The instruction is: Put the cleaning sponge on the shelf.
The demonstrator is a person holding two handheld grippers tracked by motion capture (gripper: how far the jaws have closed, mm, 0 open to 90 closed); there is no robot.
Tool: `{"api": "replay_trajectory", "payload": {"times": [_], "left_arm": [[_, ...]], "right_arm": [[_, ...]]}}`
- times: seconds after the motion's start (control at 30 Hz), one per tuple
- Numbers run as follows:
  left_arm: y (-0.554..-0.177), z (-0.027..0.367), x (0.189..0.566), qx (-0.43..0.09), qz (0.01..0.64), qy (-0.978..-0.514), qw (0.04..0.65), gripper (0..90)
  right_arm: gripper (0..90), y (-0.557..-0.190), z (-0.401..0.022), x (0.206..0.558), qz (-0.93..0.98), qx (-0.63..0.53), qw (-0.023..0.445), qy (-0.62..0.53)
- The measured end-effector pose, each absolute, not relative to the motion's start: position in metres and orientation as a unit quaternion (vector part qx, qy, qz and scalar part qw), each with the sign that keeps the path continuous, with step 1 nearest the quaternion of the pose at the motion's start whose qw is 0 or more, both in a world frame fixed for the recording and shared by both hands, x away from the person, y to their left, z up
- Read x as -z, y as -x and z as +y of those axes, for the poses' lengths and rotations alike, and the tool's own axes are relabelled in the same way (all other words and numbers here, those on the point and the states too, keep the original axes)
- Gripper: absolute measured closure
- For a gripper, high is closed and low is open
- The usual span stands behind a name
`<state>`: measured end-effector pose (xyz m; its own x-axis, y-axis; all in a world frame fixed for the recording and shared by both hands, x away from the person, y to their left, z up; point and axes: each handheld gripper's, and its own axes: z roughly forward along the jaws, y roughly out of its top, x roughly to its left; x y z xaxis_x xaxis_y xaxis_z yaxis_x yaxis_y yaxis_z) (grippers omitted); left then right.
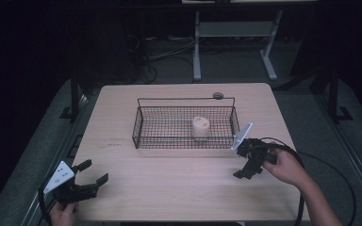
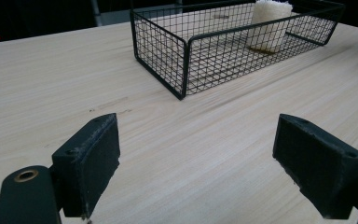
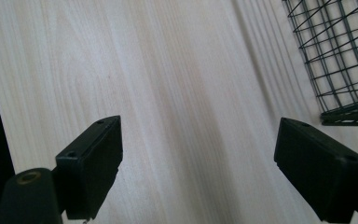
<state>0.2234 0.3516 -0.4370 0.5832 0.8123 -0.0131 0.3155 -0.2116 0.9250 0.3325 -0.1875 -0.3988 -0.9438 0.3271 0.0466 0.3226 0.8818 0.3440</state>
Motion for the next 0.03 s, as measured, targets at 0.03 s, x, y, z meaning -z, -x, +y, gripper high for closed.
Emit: {"api": "replay_trajectory", "payload": {"times": [0.03], "left_arm": [[-0.2234,0.3516,0.4370,-0.249,0.382,-0.737,0.498,13.9]], "right_arm": [[14.9,-0.3325,-0.1875,0.3988,0.970,-0.176,0.006,-0.167]]}}
